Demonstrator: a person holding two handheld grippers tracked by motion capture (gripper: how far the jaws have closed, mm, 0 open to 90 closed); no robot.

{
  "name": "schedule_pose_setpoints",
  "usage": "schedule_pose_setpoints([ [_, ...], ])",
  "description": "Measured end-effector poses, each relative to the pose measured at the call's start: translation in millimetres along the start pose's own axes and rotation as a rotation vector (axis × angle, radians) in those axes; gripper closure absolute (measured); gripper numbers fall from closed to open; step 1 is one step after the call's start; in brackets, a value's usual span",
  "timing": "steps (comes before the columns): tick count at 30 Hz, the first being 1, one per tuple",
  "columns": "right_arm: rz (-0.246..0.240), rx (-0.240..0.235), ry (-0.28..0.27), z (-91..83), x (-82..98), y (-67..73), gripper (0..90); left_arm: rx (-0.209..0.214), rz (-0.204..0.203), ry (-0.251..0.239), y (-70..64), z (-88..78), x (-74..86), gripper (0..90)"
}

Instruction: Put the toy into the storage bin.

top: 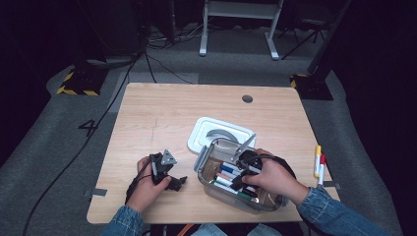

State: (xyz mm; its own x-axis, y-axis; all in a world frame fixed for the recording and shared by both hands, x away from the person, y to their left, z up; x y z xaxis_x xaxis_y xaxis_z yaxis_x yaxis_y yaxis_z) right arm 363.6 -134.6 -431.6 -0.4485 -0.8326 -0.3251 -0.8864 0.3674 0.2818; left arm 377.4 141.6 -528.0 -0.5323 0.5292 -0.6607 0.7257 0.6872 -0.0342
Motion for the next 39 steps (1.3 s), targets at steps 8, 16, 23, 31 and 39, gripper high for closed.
schedule_pose_setpoints([
  [8, -0.009, -0.003, 0.017, 3.4, -4.0, 2.8, 77.1, 0.0, 0.0, 0.0, 0.0, 0.0, 0.0, 0.0],
  [16, -0.008, -0.01, 0.064, 17.0, -9.5, 0.3, 77.2, 0.0, 0.0, 0.0, 0.0, 0.0, 0.0, 0.0],
  [23, -0.006, -0.029, 0.082, 26.1, -8.5, 0.0, 77.1, 0.0, 0.001, 0.0, 0.1, 0.0, 0.0, 0.0],
  [31, -0.023, 0.028, -0.023, 19.5, -8.6, -5.7, 60.6, 0.0, 0.0, 0.0, 0.0, 0.0, 0.0, 0.0],
  [39, -0.019, 0.108, -0.2, -22.6, -8.9, -7.9, 57.8, 0.0, 0.0, 0.0, 0.0, 0.0, 0.0, 0.0],
])
Point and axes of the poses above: each handheld gripper's, and its own axes: z roughly forward along the jaws, x roughly out of its underside, y roughly to its left, the point moved 3 cm from there along z, roughly forward along the jaws, and after that the axes turned 1 degree about x, right-handed, at the moved point
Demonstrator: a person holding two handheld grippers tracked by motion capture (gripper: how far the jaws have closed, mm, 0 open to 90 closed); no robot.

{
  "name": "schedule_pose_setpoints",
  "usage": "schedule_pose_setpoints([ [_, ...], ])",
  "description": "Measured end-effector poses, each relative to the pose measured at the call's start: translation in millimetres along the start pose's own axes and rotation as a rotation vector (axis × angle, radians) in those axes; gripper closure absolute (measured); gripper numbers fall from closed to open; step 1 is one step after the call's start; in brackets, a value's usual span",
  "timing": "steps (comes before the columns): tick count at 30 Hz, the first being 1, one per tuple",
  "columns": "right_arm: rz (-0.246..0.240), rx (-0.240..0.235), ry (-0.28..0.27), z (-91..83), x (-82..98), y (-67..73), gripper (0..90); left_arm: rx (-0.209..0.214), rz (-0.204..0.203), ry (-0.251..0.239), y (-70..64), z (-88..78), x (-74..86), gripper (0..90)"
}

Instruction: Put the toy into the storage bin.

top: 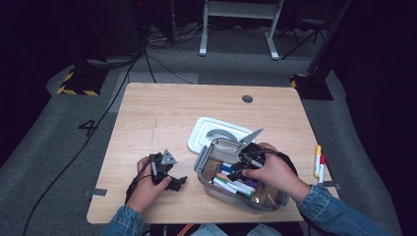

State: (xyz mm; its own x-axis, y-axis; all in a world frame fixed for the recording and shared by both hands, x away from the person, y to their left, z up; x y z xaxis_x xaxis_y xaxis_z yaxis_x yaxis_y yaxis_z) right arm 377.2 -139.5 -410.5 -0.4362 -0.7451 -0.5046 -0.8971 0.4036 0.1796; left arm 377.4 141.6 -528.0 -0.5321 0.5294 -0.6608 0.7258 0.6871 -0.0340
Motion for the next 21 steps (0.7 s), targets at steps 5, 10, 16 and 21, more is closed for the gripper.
schedule_pose_setpoints([
  [5, 0.027, 0.05, -0.096, -30.7, 1.6, -6.5, 55.1, 0.0, 0.0, 0.0, 0.0, 0.0, 0.0, 0.0],
  [10, 0.085, 0.134, -0.153, -70.0, 16.7, -25.8, 55.3, 0.0, 0.0, 0.0, 0.0, 0.0, 0.0, 0.0],
  [16, 0.154, 0.212, -0.175, -98.0, 40.5, -49.1, 55.4, 0.0, 0.0, 0.0, 0.0, 0.0, 0.0, 0.0],
  [21, 0.22, 0.254, -0.188, -109.9, 65.6, -67.0, 55.5, 0.0, 0.0, 0.0, 0.0, 0.0, 0.0, 0.0],
])
Point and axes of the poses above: each handheld gripper's, and its own axes: z roughly forward along the jaws, x roughly out of its underside, y roughly to its left, the point moved 3 cm from there along z, roughly forward along the jaws, and after that the axes turned 1 degree about x, right-handed, at the moved point
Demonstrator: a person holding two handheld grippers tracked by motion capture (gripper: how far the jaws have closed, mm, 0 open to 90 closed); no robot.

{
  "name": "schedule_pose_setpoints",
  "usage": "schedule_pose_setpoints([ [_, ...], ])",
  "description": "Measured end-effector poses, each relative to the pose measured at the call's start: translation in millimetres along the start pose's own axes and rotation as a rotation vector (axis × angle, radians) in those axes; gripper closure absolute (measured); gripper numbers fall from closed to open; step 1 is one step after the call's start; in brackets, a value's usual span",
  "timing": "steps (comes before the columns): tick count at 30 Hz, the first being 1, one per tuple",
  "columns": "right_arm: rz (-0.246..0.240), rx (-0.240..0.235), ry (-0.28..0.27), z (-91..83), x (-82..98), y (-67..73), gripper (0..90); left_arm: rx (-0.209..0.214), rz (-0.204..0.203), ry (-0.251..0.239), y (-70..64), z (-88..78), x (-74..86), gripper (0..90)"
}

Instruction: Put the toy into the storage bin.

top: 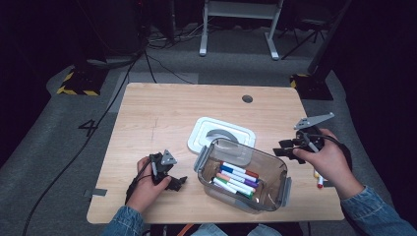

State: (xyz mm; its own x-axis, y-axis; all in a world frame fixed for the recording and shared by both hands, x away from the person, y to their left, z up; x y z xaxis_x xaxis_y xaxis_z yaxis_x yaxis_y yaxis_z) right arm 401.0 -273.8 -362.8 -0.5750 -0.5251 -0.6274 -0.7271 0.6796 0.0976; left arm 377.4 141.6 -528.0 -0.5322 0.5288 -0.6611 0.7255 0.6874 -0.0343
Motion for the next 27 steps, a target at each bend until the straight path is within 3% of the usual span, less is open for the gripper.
schedule_pose_setpoints([
  [1, 0.0, 0.0, 0.0, 0.0, 0.0, 0.0, 55.5, 0.0, 0.0, 0.0, 0.0, 0.0, 0.0, 0.0],
  [3, 0.041, 0.043, -0.003, -3.7, 11.5, -17.0, 55.3, 0.0, -0.001, 0.0, 0.0, 0.0, 0.0, 0.0],
  [9, 0.134, 0.111, 0.009, -3.3, 38.9, -54.5, 57.6, 0.0, -0.001, 0.0, 0.0, 0.1, 0.0, 0.0],
  [10, 0.134, 0.111, 0.009, -3.3, 38.9, -54.5, 57.6, 0.0, -0.001, 0.0, 0.0, 0.1, 0.0, 0.0],
  [11, 0.166, 0.13, 0.019, 0.5, 50.0, -67.5, 57.7, 0.0, -0.001, 0.0, 0.0, 0.1, 0.0, 0.0],
  [14, 0.197, 0.151, 0.034, 3.9, 61.3, -79.7, 57.8, 0.0, -0.001, 0.0, 0.0, 0.1, 0.0, 0.0],
  [15, 0.215, 0.184, 0.049, 6.7, 71.5, -91.4, 57.8, 0.0, -0.001, 0.0, 0.0, 0.1, 0.0, 0.0],
  [16, 0.215, 0.184, 0.049, 6.7, 71.5, -91.4, 57.8, 0.0, -0.001, 0.0, 0.0, 0.1, 0.0, 0.0],
  [17, 0.235, 0.212, 0.064, 9.6, 81.6, -101.5, 58.3, 0.0, -0.001, 0.0, 0.0, 0.1, 0.0, 0.0],
  [27, 0.313, 0.297, 0.12, 19.1, 118.5, -131.6, 58.7, 0.0, -0.001, 0.0, 0.0, 0.0, 0.0, 0.0],
])
Point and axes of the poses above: each handheld gripper's, and its own axes: z roughly forward along the jaws, x roughly out of its underside, y roughly to its left, the point moved 3 cm from there along z, roughly forward along the jaws, and after that the axes turned 1 degree about x, right-handed, at the moved point
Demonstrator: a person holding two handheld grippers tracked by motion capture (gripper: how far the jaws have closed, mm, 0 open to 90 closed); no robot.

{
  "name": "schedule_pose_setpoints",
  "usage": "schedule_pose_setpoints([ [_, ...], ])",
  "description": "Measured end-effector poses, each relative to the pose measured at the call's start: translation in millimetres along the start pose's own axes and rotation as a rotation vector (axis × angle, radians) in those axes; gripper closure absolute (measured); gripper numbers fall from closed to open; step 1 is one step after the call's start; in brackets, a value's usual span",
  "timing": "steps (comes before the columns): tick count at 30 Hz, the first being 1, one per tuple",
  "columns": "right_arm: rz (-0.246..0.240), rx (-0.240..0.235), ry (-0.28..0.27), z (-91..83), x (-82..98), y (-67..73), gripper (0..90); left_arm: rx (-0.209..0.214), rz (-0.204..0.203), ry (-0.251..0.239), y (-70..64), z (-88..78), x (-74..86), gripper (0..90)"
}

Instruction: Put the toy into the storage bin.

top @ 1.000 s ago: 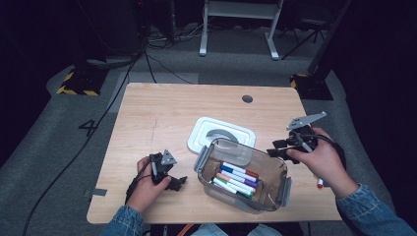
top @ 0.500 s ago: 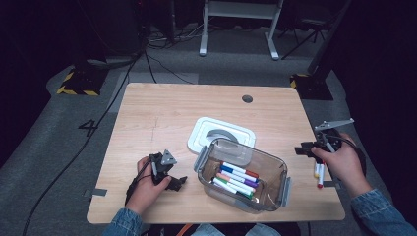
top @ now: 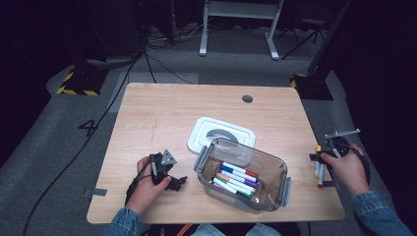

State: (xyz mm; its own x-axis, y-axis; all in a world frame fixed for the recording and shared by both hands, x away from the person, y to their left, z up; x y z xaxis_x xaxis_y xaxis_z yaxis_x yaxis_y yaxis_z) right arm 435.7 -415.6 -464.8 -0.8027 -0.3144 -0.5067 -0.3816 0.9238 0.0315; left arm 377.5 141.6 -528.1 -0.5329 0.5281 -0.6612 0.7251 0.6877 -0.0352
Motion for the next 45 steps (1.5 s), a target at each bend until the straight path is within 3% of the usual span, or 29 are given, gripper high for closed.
schedule_pose_setpoints([
  [6, 0.02, 0.034, 0.038, 7.6, 5.6, -8.2, 59.9, 0.0, 0.0, 0.0, 0.0, 0.0, 0.0, 0.0],
  [13, 0.042, 0.04, 0.057, 21.2, 7.8, -10.1, 60.0, 0.0, 0.0, 0.0, 0.0, 0.0, 0.0, 0.0],
  [23, 0.008, 0.035, 0.051, 35.6, 2.6, 4.9, 76.4, 0.0, 0.0, 0.0, 0.0, 0.0, 0.0, 0.0],
  [31, 0.015, 0.04, 0.057, 37.6, -1.4, 10.3, 77.0, 0.0, 0.0, 0.0, 0.0, 0.0, 0.0, 0.0],
  [35, 0.029, 0.017, 0.045, 34.2, -3.4, 10.0, 77.1, 0.0, 0.0, 0.0, 0.0, 0.0, 0.0, 0.0],
  [45, 0.019, -0.078, -0.038, -12.8, -25.5, 29.2, 77.0, 0.0, 0.0, 0.0, 0.0, 0.0, 0.0, 0.0],
])
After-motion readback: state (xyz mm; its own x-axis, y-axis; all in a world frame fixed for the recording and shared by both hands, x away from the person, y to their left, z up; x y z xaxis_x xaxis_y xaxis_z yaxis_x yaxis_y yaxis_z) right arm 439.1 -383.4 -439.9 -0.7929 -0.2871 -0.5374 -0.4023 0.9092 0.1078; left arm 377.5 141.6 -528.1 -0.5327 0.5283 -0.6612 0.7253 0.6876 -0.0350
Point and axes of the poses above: each handheld gripper's, and its own axes: z roughly forward along the jaws, x roughly out of its underside, y roughly to its left, the point moved 3 cm from there along z, roughly forward along the jaws, and after that the axes turned 1 degree about x, right-handed, at the moved point
